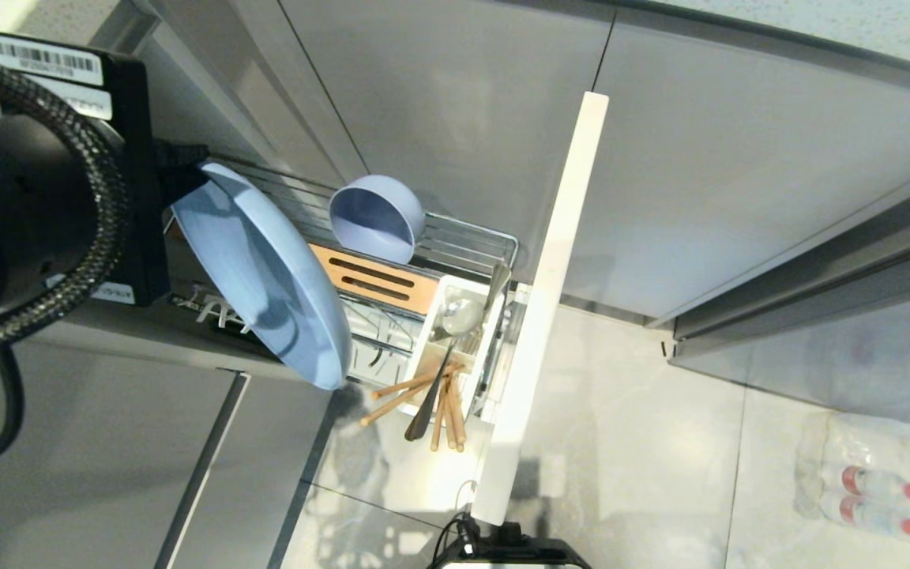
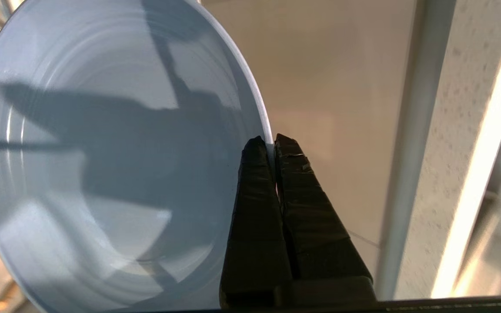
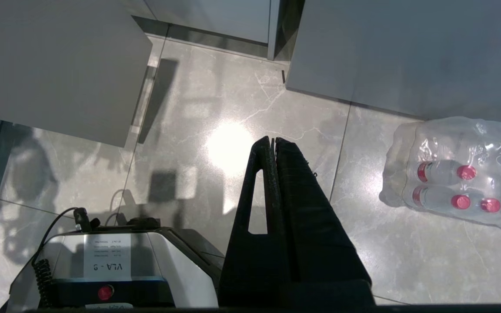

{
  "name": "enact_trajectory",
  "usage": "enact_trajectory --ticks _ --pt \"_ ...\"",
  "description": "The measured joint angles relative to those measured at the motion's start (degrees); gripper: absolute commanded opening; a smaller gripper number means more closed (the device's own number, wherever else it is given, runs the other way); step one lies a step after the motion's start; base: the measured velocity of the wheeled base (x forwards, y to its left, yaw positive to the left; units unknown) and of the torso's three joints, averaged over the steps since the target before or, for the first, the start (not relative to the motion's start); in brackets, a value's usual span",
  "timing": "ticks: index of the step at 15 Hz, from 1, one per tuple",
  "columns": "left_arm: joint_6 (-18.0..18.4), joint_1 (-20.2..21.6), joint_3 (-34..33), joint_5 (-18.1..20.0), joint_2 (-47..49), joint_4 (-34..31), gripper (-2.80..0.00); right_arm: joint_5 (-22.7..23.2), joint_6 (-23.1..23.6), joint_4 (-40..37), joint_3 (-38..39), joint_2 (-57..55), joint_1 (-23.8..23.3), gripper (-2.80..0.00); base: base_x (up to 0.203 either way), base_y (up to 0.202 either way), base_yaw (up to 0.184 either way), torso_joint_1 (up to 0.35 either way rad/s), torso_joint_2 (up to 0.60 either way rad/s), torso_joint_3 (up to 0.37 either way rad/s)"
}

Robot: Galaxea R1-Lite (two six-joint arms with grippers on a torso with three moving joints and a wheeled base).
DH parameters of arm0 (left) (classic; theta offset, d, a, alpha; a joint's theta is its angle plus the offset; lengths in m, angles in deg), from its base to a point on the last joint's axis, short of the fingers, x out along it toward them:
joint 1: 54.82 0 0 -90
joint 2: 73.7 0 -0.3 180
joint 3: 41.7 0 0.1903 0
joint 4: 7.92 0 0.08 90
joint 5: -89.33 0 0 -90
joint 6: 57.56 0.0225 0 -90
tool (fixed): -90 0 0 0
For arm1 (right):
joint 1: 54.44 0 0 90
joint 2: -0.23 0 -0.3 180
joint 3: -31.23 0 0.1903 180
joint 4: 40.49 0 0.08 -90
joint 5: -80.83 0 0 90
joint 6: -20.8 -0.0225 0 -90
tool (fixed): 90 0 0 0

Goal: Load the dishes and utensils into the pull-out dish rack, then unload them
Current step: Pick up the plate and place it in the cupboard

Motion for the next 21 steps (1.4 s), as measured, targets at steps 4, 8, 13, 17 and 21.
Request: enact_trajectory --ticks 4,8,13,17,21 --pt "0.35 2.25 -2.27 2.75 1.2 5.97 -2.8 0.0 0.01 0.01 0.0 0.0 0.0 -2.8 0.0 0.0 0.0 0.0 0.0 0.0" --pt "0.23 4.59 -2.96 2.75 3.07 9.37 -2.8 0.0 0.01 0.01 0.0 0.0 0.02 -2.8 0.0 0.0 0.0 0.0 0.0 0.0" --pt "0.27 6.64 -5.54 2.88 3.9 15.91 -2.8 0.0 0.01 0.01 0.0 0.0 0.0 -2.8 0.0 0.0 0.0 0.0 0.0 0.0" --pt "-0.03 7.91 -6.87 3.66 4.12 17.12 -2.8 0.0 0.01 0.01 0.0 0.0 0.0 -2.8 0.0 0.0 0.0 0.0 0.0 0.0" --pt "0.27 9.48 -9.41 5.98 3.93 23.77 -2.8 0.0 -0.01 0.01 0.0 0.0 0.0 -2.8 0.0 0.0 0.0 0.0 0.0 0.0"
